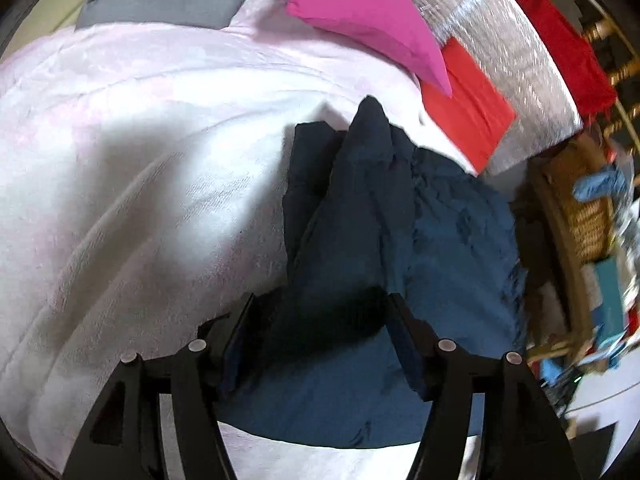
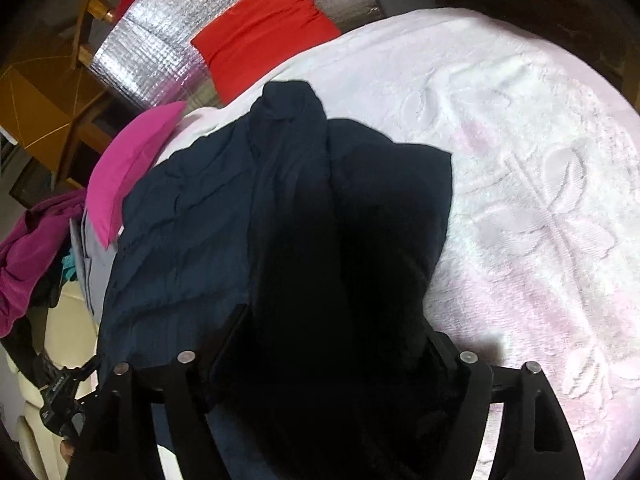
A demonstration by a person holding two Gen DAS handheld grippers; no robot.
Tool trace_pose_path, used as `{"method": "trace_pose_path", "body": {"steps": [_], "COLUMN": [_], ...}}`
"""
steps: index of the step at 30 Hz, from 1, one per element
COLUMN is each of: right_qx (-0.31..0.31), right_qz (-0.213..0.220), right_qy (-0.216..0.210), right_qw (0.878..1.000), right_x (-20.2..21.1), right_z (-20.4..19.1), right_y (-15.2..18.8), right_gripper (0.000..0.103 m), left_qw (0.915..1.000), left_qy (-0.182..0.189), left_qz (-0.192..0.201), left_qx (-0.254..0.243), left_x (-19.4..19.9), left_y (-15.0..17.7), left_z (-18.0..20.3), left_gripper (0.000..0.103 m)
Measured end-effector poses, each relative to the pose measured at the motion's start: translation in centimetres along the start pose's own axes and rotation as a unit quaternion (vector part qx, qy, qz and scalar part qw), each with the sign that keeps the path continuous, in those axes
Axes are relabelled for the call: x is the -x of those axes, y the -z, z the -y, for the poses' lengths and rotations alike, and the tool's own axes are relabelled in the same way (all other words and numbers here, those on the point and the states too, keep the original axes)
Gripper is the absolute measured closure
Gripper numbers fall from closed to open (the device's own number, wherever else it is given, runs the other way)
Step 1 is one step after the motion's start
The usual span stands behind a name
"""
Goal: Fold large clothes
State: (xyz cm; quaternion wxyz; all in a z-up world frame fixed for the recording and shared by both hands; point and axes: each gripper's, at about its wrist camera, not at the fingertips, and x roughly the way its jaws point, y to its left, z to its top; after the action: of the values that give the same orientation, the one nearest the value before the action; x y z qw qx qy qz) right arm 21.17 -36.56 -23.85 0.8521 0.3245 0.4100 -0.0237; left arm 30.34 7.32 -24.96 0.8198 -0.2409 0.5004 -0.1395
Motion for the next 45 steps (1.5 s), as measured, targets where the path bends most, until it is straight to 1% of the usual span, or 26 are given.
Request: {"method": "trace_pose_path", "body": {"steps": [1,2,4,9,11,12,14,15,16,17,21,22,24,25,28,31,33,35,38,40,43,45], "right_qx": [0.003,0.007,0.015,0.047,0.059,0.064,0.067,0.067,0.064,0.074,0.045,0.038,0.030,0.023,0.002,-0.018,-0.028,-0.035,-0.048,-0.060,-0.072,-0.081], "right_qz": [0.003,0.008,0.019,0.050,0.056,0.052,0.042,0.036,0.032,0.030,0.022,0.024,0.033,0.039,0.055,0.064,0.059,0.046,0.019,-0.002,-0.025,-0.050], "right_qy": [0.002,0.003,0.007,0.022,0.028,0.034,0.043,0.046,0.046,0.051,0.040,0.038,0.039,0.034,0.022,0.011,-0.005,-0.028,-0.064,-0.091,-0.120,-0.126], "right_qw": [1.000,1.000,1.000,0.997,0.996,0.996,0.996,0.996,0.996,0.995,0.998,0.998,0.998,0.998,0.998,0.998,0.998,0.998,0.997,0.994,0.990,0.987], "right_x": [0.1,0.3,0.6,1.8,2.0,1.8,1.2,1.2,1.1,1.2,2.2,2.6,3.6,4.3,6.5,8.5,9.5,10.1,10.4,9.8,8.8,7.3], "right_z": [0.0,-0.3,-0.6,-1.8,-2.2,-2.2,-2.4,-2.2,-2.2,-2.1,-1.4,-1.2,-0.9,-0.6,0.5,1.9,2.9,3.7,4.3,4.0,3.5,3.2], "right_y": [0.3,0.4,0.7,1.0,0.9,0.9,1.0,1.2,1.1,1.0,0.5,0.5,0.1,0.1,0.2,0.4,0.7,1.1,2.5,3.6,5.0,5.3], "right_gripper": [0.028,0.034,0.040,0.047,0.047,0.047,0.047,0.047,0.045,0.044,0.040,0.040,0.036,0.033,0.032,0.030,0.030,0.030,0.030,0.030,0.025,0.025], "left_qw": [1.0000,0.9999,0.9999,0.9993,0.9989,0.9986,0.9985,0.9987,0.9989,0.9990,0.9987,0.9986,0.9986,0.9988,0.9990,0.9986,0.9987,0.9987,0.9993,0.9990,0.9968,0.9955], "left_qy": [-0.002,-0.002,0.002,-0.012,-0.016,-0.020,-0.030,-0.033,-0.031,-0.030,-0.039,-0.043,-0.045,-0.043,-0.042,-0.050,-0.049,-0.048,-0.026,-0.012,0.005,0.017], "left_qz": [0.000,0.001,0.002,0.016,0.021,0.022,0.014,0.006,-0.001,-0.003,-0.001,0.001,0.007,0.010,0.016,0.013,0.006,-0.002,-0.023,-0.038,-0.071,-0.081], "left_qx": [-0.006,-0.010,-0.016,-0.030,-0.038,-0.043,-0.044,-0.039,-0.035,-0.032,-0.032,-0.032,-0.026,-0.023,-0.006,0.011,0.016,0.015,0.013,0.019,0.036,0.046], "left_x": [-0.1,-0.2,-0.5,-0.2,0.0,0.0,-0.4,-0.6,-0.9,-0.8,-0.1,0.3,1.3,1.7,3.1,4.3,4.8,5.2,5.2,4.7,3.2,2.1], "left_y": [0.0,0.0,-0.1,0.0,0.1,0.1,0.1,0.0,0.0,-0.1,0.0,0.1,0.2,0.2,0.5,1.2,1.9,2.9,4.4,5.4,6.2,6.1], "left_z": [0.2,0.4,0.9,1.8,2.1,2.3,2.2,2.0,1.8,1.6,1.7,1.7,1.6,1.5,0.9,0.0,-0.2,-0.2,0.2,0.3,0.5,0.8], "left_gripper": [0.038,0.038,0.052,0.053,0.053,0.053,0.053,0.051,0.050,0.050,0.048,0.046,0.042,0.040,0.033,0.032,0.032,0.031,0.030,0.029,0.029,0.029]}}
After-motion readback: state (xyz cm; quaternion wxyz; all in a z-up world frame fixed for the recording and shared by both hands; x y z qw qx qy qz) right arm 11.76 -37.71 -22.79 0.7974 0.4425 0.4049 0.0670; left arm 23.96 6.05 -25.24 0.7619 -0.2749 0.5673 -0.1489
